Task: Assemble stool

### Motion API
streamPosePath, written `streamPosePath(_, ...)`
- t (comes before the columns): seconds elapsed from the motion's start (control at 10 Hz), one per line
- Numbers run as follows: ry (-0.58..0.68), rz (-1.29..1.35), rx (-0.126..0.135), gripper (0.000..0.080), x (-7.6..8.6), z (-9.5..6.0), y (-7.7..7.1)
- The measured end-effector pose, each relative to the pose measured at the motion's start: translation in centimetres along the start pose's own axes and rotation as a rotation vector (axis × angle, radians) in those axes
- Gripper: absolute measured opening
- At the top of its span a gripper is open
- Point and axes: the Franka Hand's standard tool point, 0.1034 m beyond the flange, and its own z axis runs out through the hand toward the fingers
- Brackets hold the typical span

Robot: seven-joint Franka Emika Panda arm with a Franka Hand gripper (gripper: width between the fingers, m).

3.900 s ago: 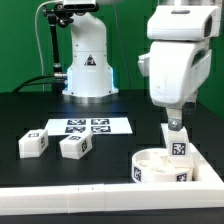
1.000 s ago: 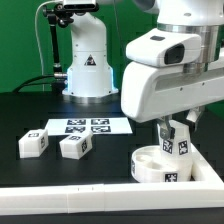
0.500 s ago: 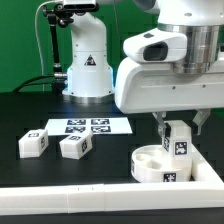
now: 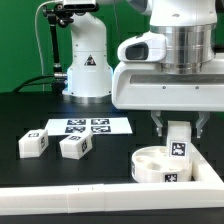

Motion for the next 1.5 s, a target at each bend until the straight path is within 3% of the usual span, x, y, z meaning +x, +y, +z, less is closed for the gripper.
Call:
streamPosePath(0.3,-0.003,0.199,0.007,0.034,-0.04,0.03,-0.06)
streamPosePath(0.5,-0.014,0.405,0.071,0.034,0.53,0.03,0.16)
streamPosePath(0.7,-0.014,0.583,0.11,0.034,0.91,0.04,0.07)
streamPosePath(1.5,-0.042,1.0,0.13,0.034,0.73,0.05,-0.58)
